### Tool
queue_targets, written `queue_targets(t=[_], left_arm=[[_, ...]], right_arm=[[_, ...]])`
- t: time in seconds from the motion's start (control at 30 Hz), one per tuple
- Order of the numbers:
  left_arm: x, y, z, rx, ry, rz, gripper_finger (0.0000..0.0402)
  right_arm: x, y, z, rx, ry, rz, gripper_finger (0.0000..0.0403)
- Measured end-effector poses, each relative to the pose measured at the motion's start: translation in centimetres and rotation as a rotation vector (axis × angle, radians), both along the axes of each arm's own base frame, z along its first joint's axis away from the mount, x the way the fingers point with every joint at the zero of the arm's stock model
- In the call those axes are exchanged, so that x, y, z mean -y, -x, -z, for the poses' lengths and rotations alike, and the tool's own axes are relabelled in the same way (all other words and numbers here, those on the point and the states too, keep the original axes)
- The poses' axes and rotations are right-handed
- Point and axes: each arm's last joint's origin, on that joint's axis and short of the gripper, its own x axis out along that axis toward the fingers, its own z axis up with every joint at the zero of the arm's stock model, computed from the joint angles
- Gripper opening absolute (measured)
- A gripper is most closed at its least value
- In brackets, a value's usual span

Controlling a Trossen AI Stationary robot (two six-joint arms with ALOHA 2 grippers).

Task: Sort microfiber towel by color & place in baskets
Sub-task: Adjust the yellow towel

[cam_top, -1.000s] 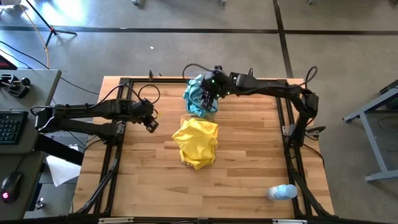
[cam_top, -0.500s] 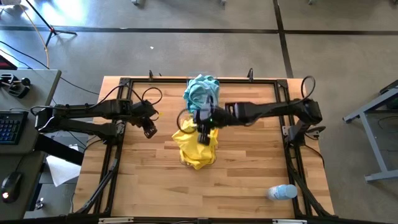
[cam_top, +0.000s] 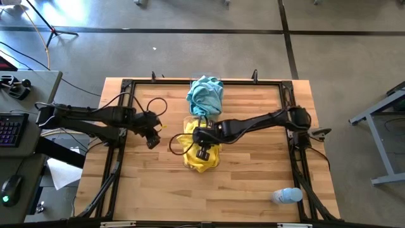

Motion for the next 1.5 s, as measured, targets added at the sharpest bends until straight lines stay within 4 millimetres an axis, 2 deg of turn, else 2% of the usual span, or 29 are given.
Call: queue_targets(t=[0.1, 0.2, 0.33, 0.57, 0.77, 1.2, 1.37, 1.5], left_arm=[[0.7, -0.2, -0.1, 0.016, 0.013, 0.017, 0.014], [1.2, -0.2, -0.1, 0.017, 0.02, 0.025, 0.014], [1.7, -0.1, -0.1, 0.018, 0.027, 0.031, 0.014], [2.1, -0.1, -0.1, 0.019, 0.033, 0.03, 0.014], [2.1, -0.1, -0.1, 0.019, 0.04, 0.02, 0.014], [2.1, -0.1, -0.1, 0.019, 0.041, 0.019, 0.014], [2.1, -0.1, -0.1, 0.02, 0.04, 0.02, 0.014], [2.2, -0.1, -0.1, 0.02, 0.039, 0.022, 0.014]], right_arm=[[0.1, -0.2, 2.2, -0.088, 0.004, 0.007, 0.0005], [0.1, -0.6, 3.7, -0.128, 0.003, 0.004, 0.0001], [0.3, -0.9, 4.5, -0.134, -0.002, 0.006, 0.0002], [0.4, -1.4, 4.5, -0.086, -0.014, 0.01, 0.0001], [0.4, -1.6, 4.5, -0.061, -0.054, 0.081, 0.0], [-1.5, -1.0, 4.7, -0.103, -0.029, 0.023, 0.0], [-1.6, -0.5, 3.5, -0.085, -0.053, 0.037, 0.0002], [-1.5, -0.1, 1.9, -0.05, -0.064, 0.06, 0.0022]])
